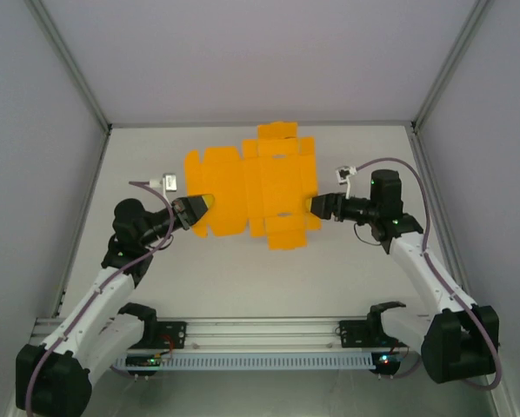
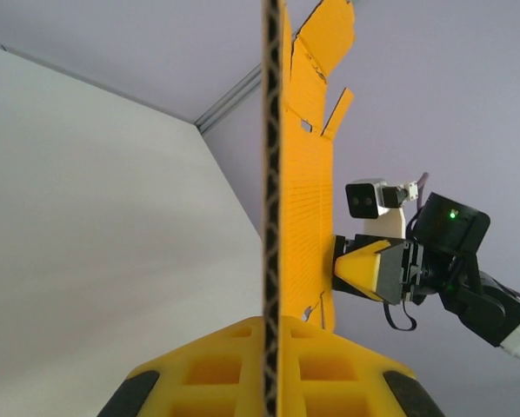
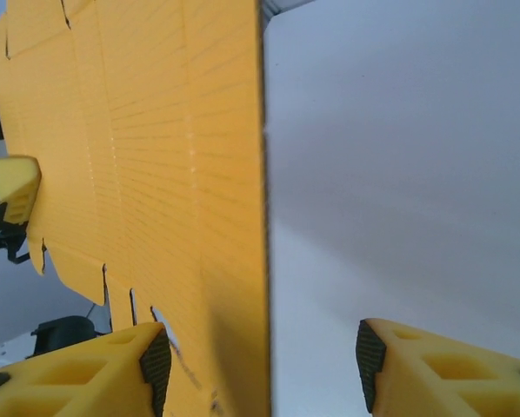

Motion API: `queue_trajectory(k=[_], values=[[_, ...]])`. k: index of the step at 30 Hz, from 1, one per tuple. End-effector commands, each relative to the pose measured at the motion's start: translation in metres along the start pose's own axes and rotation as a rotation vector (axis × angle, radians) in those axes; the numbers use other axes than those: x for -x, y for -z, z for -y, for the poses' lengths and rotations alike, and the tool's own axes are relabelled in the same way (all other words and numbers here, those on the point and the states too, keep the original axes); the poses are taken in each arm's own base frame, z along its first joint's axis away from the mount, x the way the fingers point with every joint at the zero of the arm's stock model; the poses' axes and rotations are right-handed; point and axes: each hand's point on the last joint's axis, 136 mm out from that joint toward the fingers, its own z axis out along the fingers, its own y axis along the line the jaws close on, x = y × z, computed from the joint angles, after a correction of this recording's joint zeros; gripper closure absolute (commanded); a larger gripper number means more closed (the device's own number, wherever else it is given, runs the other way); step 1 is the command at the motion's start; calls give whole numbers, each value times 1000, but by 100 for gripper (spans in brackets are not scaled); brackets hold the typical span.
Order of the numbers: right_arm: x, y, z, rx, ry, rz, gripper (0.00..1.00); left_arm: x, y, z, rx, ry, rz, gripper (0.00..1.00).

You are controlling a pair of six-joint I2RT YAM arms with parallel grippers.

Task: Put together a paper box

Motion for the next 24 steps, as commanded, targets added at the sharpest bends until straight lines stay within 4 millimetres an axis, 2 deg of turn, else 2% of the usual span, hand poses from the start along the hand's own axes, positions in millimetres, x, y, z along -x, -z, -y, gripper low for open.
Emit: queue_trajectory(k=[1, 6, 7, 8, 9, 11, 12, 15, 17, 20, 22, 24], values=[[6, 1, -14, 107, -5, 0, 58, 16, 5, 30, -91, -58, 47, 100], [11, 3, -25, 157, 34, 2, 95, 17, 6, 26, -67, -63, 56, 100], [14, 3, -24, 143, 49, 12, 100, 16, 6, 22, -51, -63, 57, 100], [15, 3, -24, 133, 58, 17, 100, 16, 6, 18, -27, -62, 58, 96], [14, 2, -22, 120, 57, 16, 100, 15, 7, 10, 16, -61, 55, 79], [9, 0, -17, 82, 66, -6, 100, 11, 13, -16, 169, -47, 55, 3], [5, -2, -11, 52, 67, -22, 100, 8, 19, -33, 268, -37, 55, 0], [-9, -11, 8, -33, 56, -86, 100, -4, 52, -88, 604, -12, 54, 0], [-20, -19, 19, -69, 68, -145, 100, -11, 70, -108, 745, -11, 40, 0], [-39, -36, 40, -158, 138, -261, 100, -16, 80, -116, 815, -22, 9, 0], [-51, -46, 58, -262, 245, -348, 100, -17, 74, -114, 787, -33, -9, 0], [-54, -55, 77, -390, 405, -419, 100, -16, 63, -110, 732, -42, -26, 0]])
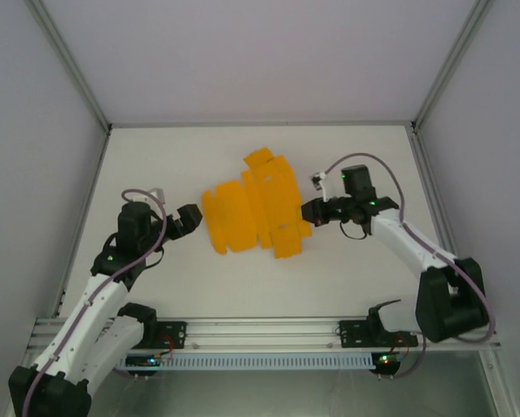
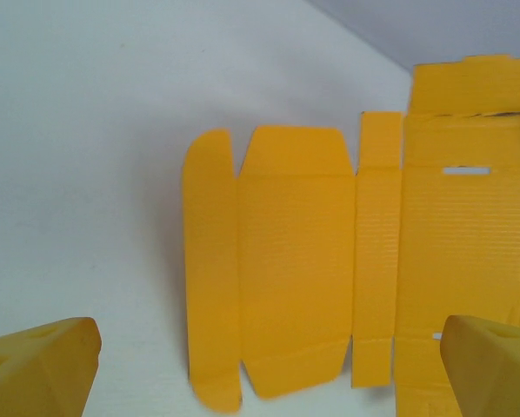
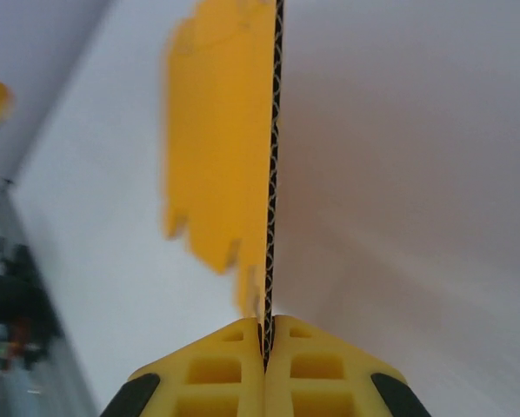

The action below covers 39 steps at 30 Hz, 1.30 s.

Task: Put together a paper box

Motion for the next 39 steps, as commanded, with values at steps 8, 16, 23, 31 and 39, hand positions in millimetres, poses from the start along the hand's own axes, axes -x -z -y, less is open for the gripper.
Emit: queue_trajectory(k=[8, 16, 23, 31, 39], values=[[17, -33, 36, -623, 832, -102, 100, 21, -29, 25, -58, -99, -41, 0], [14, -48, 31, -741, 1122, -158, 100, 42, -53, 64, -152, -146, -82, 0], [27, -52, 21, -778, 1168, -105, 100, 46, -68, 116, -275, -210, -157, 0], [36, -46, 10, -772, 1170, -44, 100, 5, -113, 137, -324, -198, -346, 5], [30, -50, 11, -753, 1144, -50, 100, -39, -137, 142, -357, -161, -521, 22]])
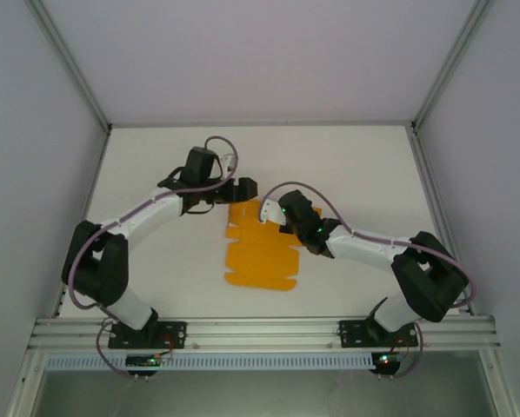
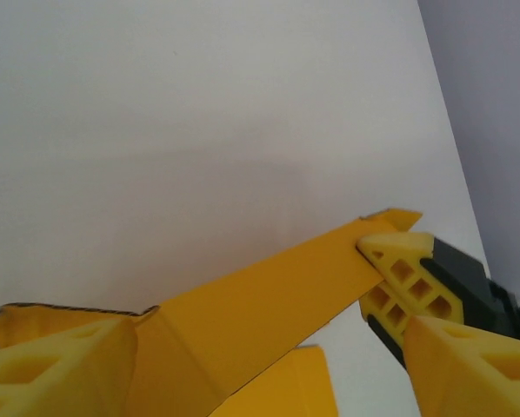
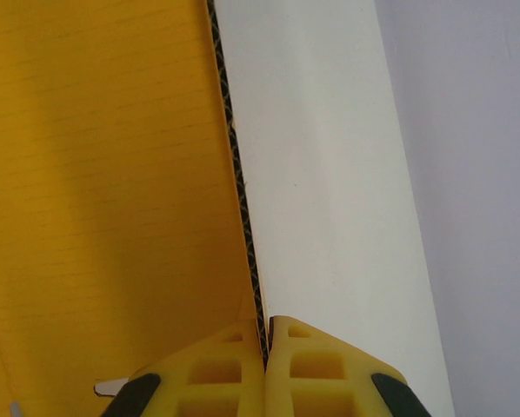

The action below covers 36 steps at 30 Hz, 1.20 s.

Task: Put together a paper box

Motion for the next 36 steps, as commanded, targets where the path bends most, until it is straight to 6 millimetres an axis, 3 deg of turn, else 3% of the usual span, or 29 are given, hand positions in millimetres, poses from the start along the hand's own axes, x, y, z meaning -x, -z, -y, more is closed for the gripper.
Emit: queue_trajectory(k=[1, 6, 16, 19, 24, 32, 36], values=[[4, 4, 4, -22, -40, 19, 100, -5, -7, 18, -73, 1, -56, 24], [3, 2, 2, -18, -42, 10, 100, -6, -7, 19, -48, -20, -77, 28], [3, 2, 10, -52, -52, 1, 100, 17, 39, 23, 106, -118, 52, 17], [3, 3, 14, -60, -54, -6, 100, 17, 44, 33, 55, -115, 76, 16], [6, 4, 21, -81, -60, -11, 100, 13, 35, 59, -105, -117, 22, 15], [11, 6, 26, -102, -84, 5, 100, 11, 18, 13, 147, -21, -50, 22], [12, 4, 28, -129, -88, -6, 100, 1, 16, 11, 172, -6, -82, 23]])
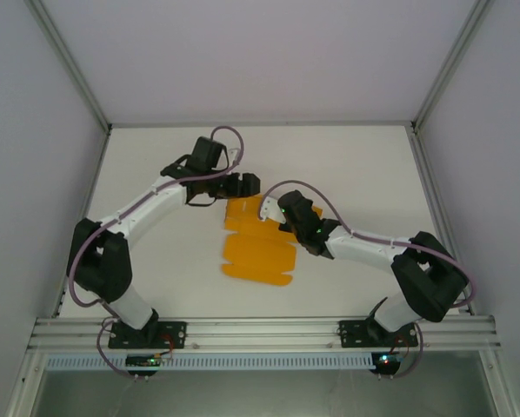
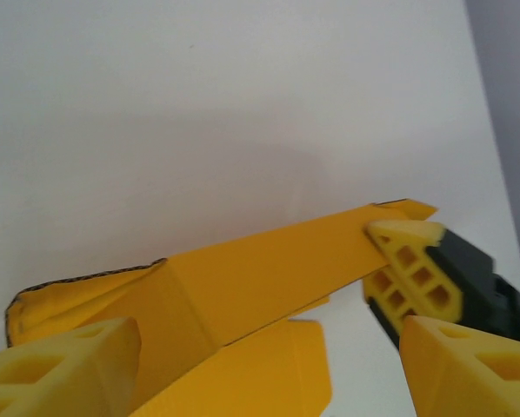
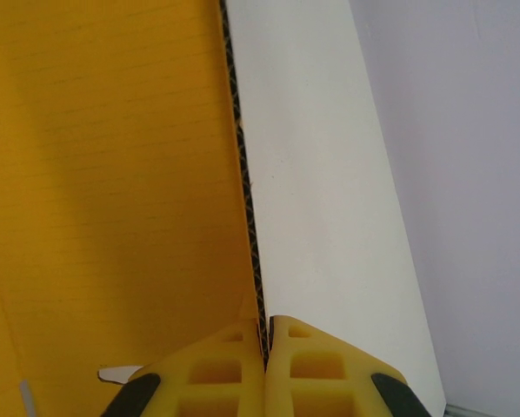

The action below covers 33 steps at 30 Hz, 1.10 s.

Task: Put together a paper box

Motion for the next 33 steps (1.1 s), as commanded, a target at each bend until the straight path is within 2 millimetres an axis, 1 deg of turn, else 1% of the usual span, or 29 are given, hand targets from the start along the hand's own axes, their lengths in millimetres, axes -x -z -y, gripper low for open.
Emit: queue_trajectory(k=[1, 4, 6, 9, 10, 15, 18, 20, 23, 26, 27, 31, 33], values=[[14, 1, 18, -73, -53, 13, 100, -9, 2, 2, 33, 17, -40, 22], [17, 3, 20, -86, -56, 20, 100, -18, -7, 1, 16, 43, -69, 25], [20, 5, 22, -86, -60, 32, 100, -20, -14, 1, 4, 59, -89, 30], [24, 7, 26, -99, -81, 48, 100, -22, -22, 10, -53, 75, -114, 36], [23, 8, 27, -105, -91, 47, 100, -24, -24, 13, -67, 77, -126, 36], [27, 14, 29, -116, -112, 79, 100, -18, -25, 23, -94, 63, -119, 37], [29, 17, 25, -91, -132, 106, 100, -10, -23, 40, -187, 75, -90, 40], [32, 20, 23, -75, -148, 132, 100, 0, -18, 55, -253, 80, -55, 45], [33, 23, 23, -69, -161, 146, 100, 14, -11, 67, -317, 88, 18, 55], [32, 25, 23, -70, -164, 147, 100, 23, -10, 64, -297, 103, 64, 65], [32, 26, 23, -71, -165, 149, 100, 24, -11, 61, -282, 110, 71, 70], [33, 30, 24, -70, -170, 164, 100, 21, -15, 56, -259, 127, 60, 85], [32, 32, 24, -70, -172, 168, 100, 18, -17, 54, -253, 131, 51, 89]])
